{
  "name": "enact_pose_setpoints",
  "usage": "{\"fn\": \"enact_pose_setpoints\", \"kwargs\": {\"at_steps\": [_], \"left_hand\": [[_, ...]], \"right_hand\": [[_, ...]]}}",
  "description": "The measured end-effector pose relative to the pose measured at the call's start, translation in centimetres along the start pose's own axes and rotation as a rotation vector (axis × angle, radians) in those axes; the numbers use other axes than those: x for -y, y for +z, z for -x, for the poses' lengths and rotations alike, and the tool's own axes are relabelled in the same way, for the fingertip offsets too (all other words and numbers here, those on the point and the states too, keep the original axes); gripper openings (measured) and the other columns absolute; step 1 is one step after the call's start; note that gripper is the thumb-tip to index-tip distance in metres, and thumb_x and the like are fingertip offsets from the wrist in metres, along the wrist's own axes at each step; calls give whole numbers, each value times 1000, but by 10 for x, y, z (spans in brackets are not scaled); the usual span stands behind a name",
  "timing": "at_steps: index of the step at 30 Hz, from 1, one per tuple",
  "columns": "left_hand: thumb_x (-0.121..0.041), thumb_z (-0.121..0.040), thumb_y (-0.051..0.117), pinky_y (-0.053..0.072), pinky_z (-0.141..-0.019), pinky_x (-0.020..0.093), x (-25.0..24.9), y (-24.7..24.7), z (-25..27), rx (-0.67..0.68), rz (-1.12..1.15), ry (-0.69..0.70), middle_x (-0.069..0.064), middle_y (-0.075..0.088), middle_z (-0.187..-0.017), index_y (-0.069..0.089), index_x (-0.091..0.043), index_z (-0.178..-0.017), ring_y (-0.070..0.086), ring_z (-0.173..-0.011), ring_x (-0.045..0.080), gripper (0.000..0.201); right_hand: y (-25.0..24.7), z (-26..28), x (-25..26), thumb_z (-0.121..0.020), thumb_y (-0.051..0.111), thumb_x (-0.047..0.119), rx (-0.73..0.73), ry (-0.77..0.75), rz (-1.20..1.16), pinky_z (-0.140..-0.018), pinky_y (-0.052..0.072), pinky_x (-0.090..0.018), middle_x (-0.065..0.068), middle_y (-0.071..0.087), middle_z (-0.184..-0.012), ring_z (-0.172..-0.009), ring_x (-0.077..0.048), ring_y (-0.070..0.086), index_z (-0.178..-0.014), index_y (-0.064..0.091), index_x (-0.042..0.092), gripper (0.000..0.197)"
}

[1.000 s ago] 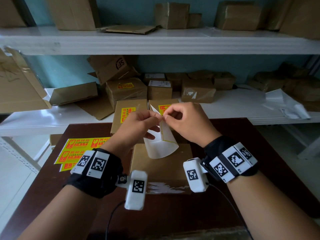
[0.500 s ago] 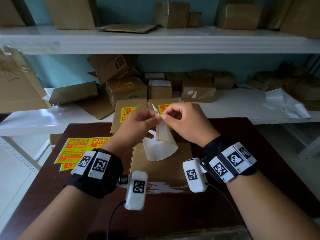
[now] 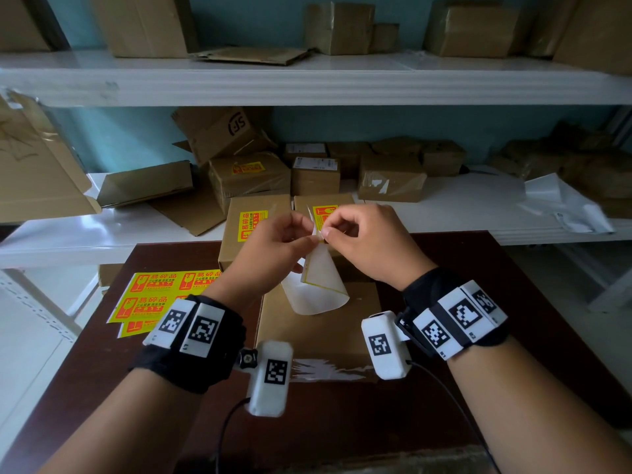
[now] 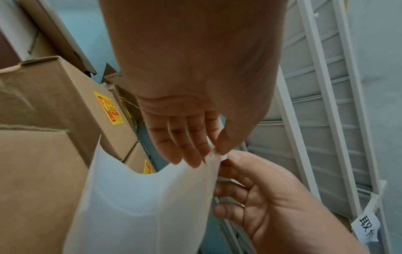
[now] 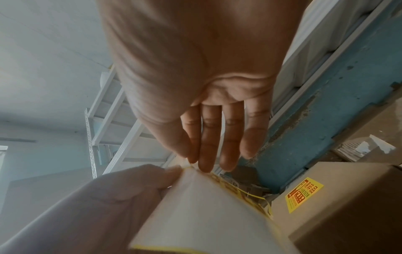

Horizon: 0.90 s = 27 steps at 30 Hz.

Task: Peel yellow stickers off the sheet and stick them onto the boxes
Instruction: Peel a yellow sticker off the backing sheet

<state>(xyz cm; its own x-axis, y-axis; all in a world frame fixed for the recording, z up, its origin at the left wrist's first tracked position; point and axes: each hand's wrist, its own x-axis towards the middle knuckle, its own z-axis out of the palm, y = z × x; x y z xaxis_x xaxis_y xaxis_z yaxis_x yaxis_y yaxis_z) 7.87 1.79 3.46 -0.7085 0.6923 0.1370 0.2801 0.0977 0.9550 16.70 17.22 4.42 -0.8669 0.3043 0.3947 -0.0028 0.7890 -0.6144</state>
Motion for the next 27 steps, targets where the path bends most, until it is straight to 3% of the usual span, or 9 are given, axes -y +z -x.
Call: {"fn": "enact_pose_setpoints", "kwargs": {"at_steps": [6,17,23,27], "left_hand": [[-24,-98,60,54,-65,30,-2,-1,0,-4,77,-64,2,70,-85,67,-14,-94,68,-77,13,12],[-12,-97,59,53,-65,29,-1,-2,-2,-19,60,-69,-3,68,-75,68,-13,-88,66,-74,10,12],[-12,-98,58,53,-65,28,-1,-1,0,-2,30,-38,-12,67,-69,67,-14,-88,65,-74,7,13],[-11,-97,58,53,-65,28,0,-1,0,-1,21,-31,-9,67,-72,67,-14,-90,65,-74,7,12]], "right_hand": [[2,1,0,-91,65,29,22,-16,29,-73,57,-38,14,70,-81,-78,-7,65,-85,74,32,11],[2,0,-3,-90,65,27,-13,-9,3,-73,56,-36,14,69,-77,-75,-6,64,-81,74,25,12],[2,1,-1,-91,55,35,38,25,-39,-77,55,-42,10,71,-79,-81,-13,66,-81,74,24,24],[1,1,-2,-88,63,35,52,12,-25,-78,56,-40,13,71,-81,-81,-8,66,-84,74,26,15]]}}
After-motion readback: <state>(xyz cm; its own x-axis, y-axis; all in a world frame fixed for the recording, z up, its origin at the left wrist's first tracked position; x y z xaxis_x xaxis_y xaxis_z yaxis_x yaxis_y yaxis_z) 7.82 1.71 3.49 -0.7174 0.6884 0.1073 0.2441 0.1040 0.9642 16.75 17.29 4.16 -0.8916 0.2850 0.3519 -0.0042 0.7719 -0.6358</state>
